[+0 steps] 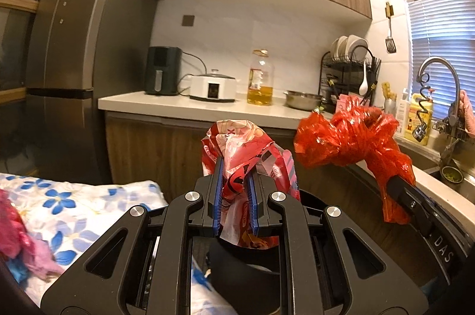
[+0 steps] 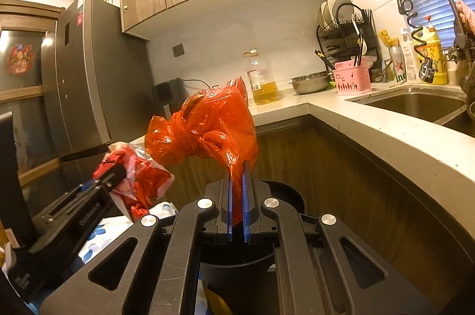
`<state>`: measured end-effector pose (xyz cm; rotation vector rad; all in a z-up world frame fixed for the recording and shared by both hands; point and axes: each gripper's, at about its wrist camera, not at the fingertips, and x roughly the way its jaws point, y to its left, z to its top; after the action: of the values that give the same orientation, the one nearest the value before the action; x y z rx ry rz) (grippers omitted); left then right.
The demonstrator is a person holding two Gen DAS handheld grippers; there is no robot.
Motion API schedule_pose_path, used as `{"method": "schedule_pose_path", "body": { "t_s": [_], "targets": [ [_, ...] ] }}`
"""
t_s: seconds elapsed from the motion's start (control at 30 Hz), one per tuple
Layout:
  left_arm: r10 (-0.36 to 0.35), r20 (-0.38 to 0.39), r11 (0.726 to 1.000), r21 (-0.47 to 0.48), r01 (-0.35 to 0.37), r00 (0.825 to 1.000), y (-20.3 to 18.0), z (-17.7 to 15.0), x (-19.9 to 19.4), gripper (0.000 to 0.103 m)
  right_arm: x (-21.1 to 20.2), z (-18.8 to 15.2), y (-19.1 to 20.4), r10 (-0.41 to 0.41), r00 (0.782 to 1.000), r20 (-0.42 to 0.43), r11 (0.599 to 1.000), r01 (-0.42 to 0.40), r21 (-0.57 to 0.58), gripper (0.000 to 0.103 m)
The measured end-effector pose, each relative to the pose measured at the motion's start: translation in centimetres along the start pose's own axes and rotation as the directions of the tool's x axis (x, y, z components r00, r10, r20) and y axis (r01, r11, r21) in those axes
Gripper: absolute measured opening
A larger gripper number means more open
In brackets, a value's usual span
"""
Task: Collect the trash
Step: 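Carry both bags over the black bin and open both tools to drop them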
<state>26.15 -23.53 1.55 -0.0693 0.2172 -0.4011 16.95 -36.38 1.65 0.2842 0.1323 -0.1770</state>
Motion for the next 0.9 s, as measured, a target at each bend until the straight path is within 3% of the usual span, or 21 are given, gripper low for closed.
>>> {"method": "schedule_pose_path", "body": {
  "t_s": [0.43, 0.9],
  "targets": [
    [-0.024, -0.064, 1.0, 0.004, 0.024, 0.998, -1.1, -1.5, 5.1, 0.015, 3.3, -0.1, -0.9, 0.021, 1.0, -0.02, 1.0, -0.021, 0.012, 0.006],
    [-0.055, -0.099, 0.998, 0.013, 0.057, 0.994, -1.4, -2.1, 6.9, 0.02, 5.4, -0.4, -1.3, 0.029, 0.998, -0.048, 0.999, -0.028, 0.023, 0.009]
  ]
}}
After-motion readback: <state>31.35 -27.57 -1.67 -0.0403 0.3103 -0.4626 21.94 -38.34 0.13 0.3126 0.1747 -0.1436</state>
